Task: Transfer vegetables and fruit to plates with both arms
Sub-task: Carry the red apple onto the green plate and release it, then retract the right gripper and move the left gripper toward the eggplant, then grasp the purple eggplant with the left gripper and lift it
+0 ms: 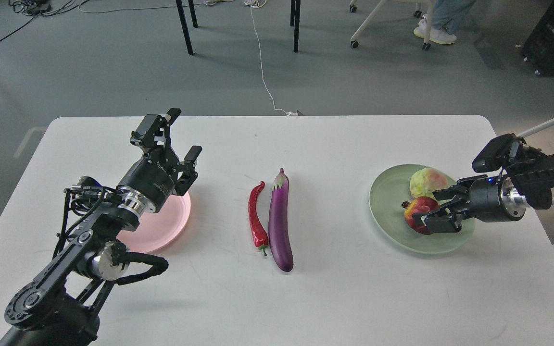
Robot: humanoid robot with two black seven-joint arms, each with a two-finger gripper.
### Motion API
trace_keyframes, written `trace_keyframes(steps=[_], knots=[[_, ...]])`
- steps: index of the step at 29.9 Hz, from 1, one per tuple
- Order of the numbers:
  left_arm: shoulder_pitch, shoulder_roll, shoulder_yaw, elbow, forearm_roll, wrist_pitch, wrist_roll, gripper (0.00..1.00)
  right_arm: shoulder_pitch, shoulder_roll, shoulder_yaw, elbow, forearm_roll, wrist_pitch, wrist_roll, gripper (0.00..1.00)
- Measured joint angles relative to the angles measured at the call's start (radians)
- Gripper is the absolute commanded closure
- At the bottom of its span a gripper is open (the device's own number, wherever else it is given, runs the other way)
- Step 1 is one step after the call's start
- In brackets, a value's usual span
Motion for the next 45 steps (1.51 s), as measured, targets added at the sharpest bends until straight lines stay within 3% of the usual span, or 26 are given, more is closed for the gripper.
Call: trace_keyframes(steps=[4,10,17,21,25,32,36,40,42,45], knots=[[-0.001,0.02,0.0,0.002,0.0,-0.001,-0.005,0.02,-0.063,-0.04,0.227,0.025,0.261,0.009,0.0,0.04],[0.0,0.035,0.021,0.002,0.002,-0.006,-0.036,0.02,-0.347,-0.024,0.659,0.029,0.794,0.01,0.0,0.03],[-0.008,0.086,0.124,-0.002,0.097,-0.005,-0.169,0.02,-0.66,0.063,1.114,-0.076,1.228,0.032,0.0,0.03],[-0.019,0.107,0.169,-0.027,0.228,-0.035,-0.181,0.02,-0.751,0.106,1.206,-0.165,1.315,0.139,0.0,0.03],[-0.069,0.193,0.253,-0.08,0.494,-0.136,-0.179,0.02,-0.803,0.092,1.225,-0.179,1.325,0.23,0.0,0.03],[-0.31,0.306,0.455,-0.064,0.956,-0.231,-0.172,0.02,-0.834,0.044,1.228,-0.174,1.327,0.261,0.0,0.03],[-0.465,0.319,0.56,0.002,1.082,-0.288,-0.143,0.03,-0.858,0.025,1.228,-0.175,1.327,0.282,0.0,0.03],[-0.572,0.298,0.671,0.078,1.104,-0.351,-0.076,0.03,-0.87,0.021,1.228,-0.174,1.326,0.287,0.0,0.03],[-0.589,0.254,0.695,0.099,1.088,-0.361,-0.011,0.03,-0.871,0.021,1.228,-0.173,1.326,0.286,0.0,0.03],[-0.593,0.163,0.707,0.108,1.032,-0.384,0.128,0.03,-0.871,0.021,1.237,-0.172,1.326,0.281,0.0,0.03]])
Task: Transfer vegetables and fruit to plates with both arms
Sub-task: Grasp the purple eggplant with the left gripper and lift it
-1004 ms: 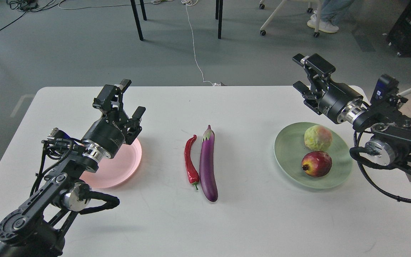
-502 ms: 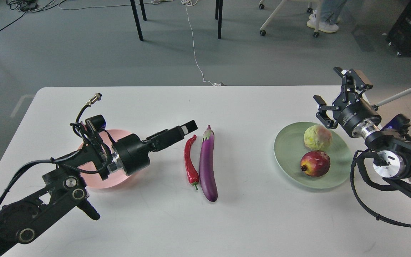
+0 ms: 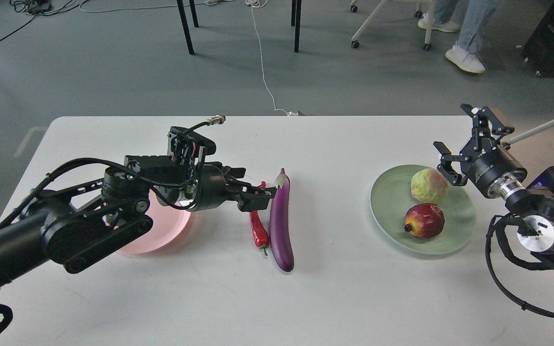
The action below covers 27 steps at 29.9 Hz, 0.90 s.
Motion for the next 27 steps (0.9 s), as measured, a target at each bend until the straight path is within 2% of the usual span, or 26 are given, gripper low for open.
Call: trace_keyframes(steps=[2,4,8,13,20,27], knots=[[0.002,-0.043,0.002,0.001,-0.037,-0.017,0.08,0.03,-0.001,-0.003,0.003,0.0,0.0,-0.001,0.0,0.03],[0.004,-0.074,0.004,0.004,-0.058,-0.024,0.131,0.03,-0.001,-0.008,0.004,-0.001,0.0,-0.001,0.0,0.03],[0.006,-0.117,0.012,0.007,-0.068,-0.031,0.179,0.03,-0.002,-0.013,0.005,-0.002,0.0,-0.002,0.0,0.03],[0.009,-0.132,0.033,0.018,-0.069,-0.031,0.2,0.03,-0.006,-0.015,0.005,0.0,0.0,-0.003,0.0,0.03],[0.02,-0.144,0.039,0.089,-0.072,-0.03,0.201,0.04,-0.015,-0.015,0.005,0.001,-0.001,-0.001,0.0,0.03],[0.044,-0.182,0.039,0.097,-0.073,-0.026,0.201,0.05,-0.016,-0.015,0.005,0.002,-0.003,-0.001,0.0,0.03]])
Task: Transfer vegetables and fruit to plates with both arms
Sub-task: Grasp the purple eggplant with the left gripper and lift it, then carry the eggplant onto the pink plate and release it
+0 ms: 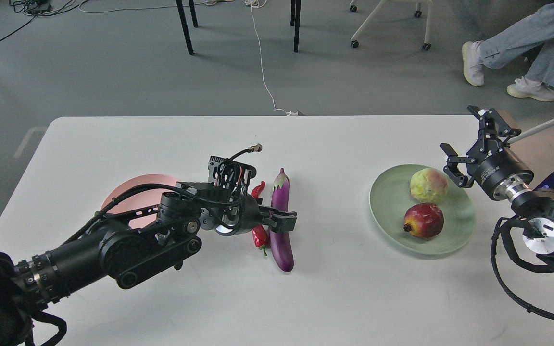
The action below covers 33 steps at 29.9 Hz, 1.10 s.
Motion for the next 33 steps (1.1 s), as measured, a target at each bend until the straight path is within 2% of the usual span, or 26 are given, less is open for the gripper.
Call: trace_keyframes(steps=[3,6,8,12,17,24,33], knots=[[0.009,-0.007,-0.001,0.006,0.0,0.002,0.0,0.09,0.0,0.0,0.0,0.004,0.0,-0.001,0.0,0.03],[0.016,-0.008,-0.003,0.01,0.0,0.003,-0.001,0.19,0.0,0.0,0.0,0.005,-0.001,-0.002,0.0,0.03],[0.022,-0.009,-0.003,0.011,0.0,0.003,-0.004,0.31,0.0,-0.002,0.0,0.005,-0.002,-0.002,0.0,0.03],[0.036,-0.009,-0.005,0.013,-0.001,0.005,-0.006,0.7,-0.001,-0.002,-0.002,0.005,-0.004,-0.002,0.0,0.03],[0.045,-0.019,-0.013,0.015,-0.004,0.008,0.022,0.9,-0.002,-0.002,-0.002,0.006,-0.006,-0.003,0.0,0.03],[0.052,-0.029,-0.02,0.011,-0.096,0.038,0.086,0.91,-0.002,0.0,-0.002,0.005,-0.007,-0.003,0.0,0.03],[0.003,0.01,-0.082,-0.083,-0.303,0.096,0.118,0.9,-0.004,0.003,-0.002,0.005,-0.007,-0.003,0.0,0.03]])
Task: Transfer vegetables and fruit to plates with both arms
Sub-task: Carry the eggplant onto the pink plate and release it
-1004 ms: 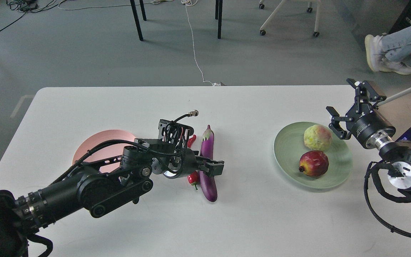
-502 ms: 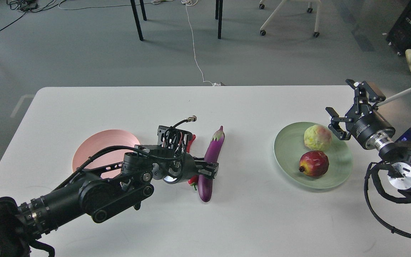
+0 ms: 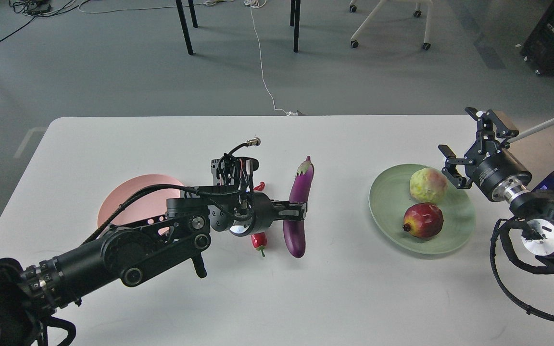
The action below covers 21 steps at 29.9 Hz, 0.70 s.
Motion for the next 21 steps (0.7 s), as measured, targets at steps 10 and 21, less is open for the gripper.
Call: trace_keyframes(steps=[10,21], knots=[[0.01,0.451,-0.036,-0.054,-0.038,-0.025,-0.165,0.9,0.0,0.004,0.001,0.0,-0.003,0.0,0.0,0.03],[0.062,0.719,0.1,-0.019,0.048,-0.016,-0.371,0.84,0.0,0.017,0.0,0.0,-0.007,-0.001,0.0,0.03]])
